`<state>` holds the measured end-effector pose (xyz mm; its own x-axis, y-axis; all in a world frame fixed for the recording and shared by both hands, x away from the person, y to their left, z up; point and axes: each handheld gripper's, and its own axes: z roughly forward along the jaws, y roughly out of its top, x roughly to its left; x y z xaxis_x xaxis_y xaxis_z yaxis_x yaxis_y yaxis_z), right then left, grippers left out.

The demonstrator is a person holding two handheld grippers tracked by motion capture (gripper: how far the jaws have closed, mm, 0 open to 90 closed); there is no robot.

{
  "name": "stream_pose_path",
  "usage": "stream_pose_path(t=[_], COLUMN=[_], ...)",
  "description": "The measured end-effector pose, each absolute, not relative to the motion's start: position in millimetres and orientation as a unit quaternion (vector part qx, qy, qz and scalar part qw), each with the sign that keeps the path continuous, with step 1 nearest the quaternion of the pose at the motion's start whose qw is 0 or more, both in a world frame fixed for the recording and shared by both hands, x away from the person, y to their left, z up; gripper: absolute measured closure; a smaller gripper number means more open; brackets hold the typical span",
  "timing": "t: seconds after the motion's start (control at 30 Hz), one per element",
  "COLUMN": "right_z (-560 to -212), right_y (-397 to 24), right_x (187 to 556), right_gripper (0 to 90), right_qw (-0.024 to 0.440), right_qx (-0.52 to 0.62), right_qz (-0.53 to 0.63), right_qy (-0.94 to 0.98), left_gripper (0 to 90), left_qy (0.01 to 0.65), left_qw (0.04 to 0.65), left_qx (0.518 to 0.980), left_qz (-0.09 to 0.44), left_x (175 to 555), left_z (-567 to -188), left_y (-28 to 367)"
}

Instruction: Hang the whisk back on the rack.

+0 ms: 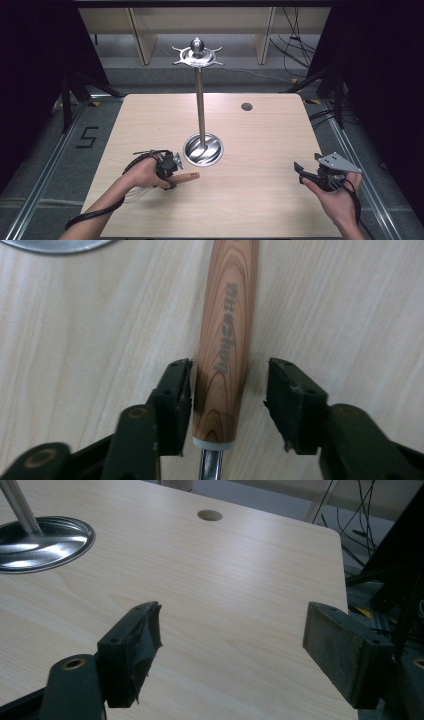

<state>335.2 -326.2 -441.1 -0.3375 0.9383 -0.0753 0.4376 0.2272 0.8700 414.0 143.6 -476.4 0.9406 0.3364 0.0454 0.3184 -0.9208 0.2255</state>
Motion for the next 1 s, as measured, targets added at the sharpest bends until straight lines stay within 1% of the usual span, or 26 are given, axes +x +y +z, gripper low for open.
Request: stream_pose_path(t=[0.03,0.1,0.13,0.23,0.37,0.4,0.43,0.6,0.63,0.9,0.93,0.97,1.0], right_z=[-441.1,-441.7,-441.9,-442.2,-442.0,-441.5,-441.5,-441.6,-441.4,-441.9,-441.7,-441.7,-441.7], right_y=[-326.2,-324.3,-323.9,-323.8,-326.7,-326.0,-326.0,-326.8,-326.5,-325.7,-325.7,-325.7,-325.5], right_x=[335.2,335.2,335.5,335.9,336.6,335.2,335.2,337.3,337.0,337.4,337.2,337.2,337.2], right_gripper=[23.8,23.8,23.8,23.8,23.8,23.8,23.8,23.8,23.8,23.8,23.8,23.8,23.8], right_qw=[0.317,0.311,0.309,0.310,0.311,0.310,0.310,0.313,0.314,0.313,0.314,0.314,0.314], right_qx=[0.480,0.485,0.486,0.485,0.477,0.484,0.484,0.471,0.472,0.471,0.471,0.471,0.472], right_qz=[0.395,0.399,0.399,0.401,0.401,0.398,0.398,0.402,0.399,0.400,0.399,0.399,0.399], right_qy=[0.716,0.713,0.714,0.713,0.717,0.715,0.715,0.720,0.721,0.721,0.721,0.721,0.721], left_gripper=[55.1,60.5,66.2,67.1,67.9,67.9,68.0,68.0,68.0,68.1,68.1,68.1,68.1], left_qy=[0.164,0.162,0.165,0.158,0.159,0.168,0.168,0.189,0.199,0.254,0.268,0.268,0.275], left_qw=[0.101,0.094,0.092,0.084,0.082,0.098,0.098,0.140,0.160,0.252,0.279,0.279,0.292], left_qx=[0.980,0.981,0.981,0.983,0.982,0.978,0.978,0.968,0.963,0.926,0.913,0.913,0.906], left_qz=[0.045,0.047,0.048,0.046,0.064,0.069,0.069,0.084,0.092,0.120,0.128,0.128,0.135], left_x=[413.6,413.7,413.8,413.2,409.0,406.6,406.6,398.3,395.8,379.5,376.0,376.0,374.7], left_z=[-477.5,-479.3,-478.8,-478.2,-475.1,-471.2,-471.2,-456.0,-453.6,-430.6,-425.3,-425.3,-421.6], left_y=[143.1,142.4,141.8,139.6,137.1,138.5,138.5,148.1,150.3,170.5,175.3,175.3,178.7])
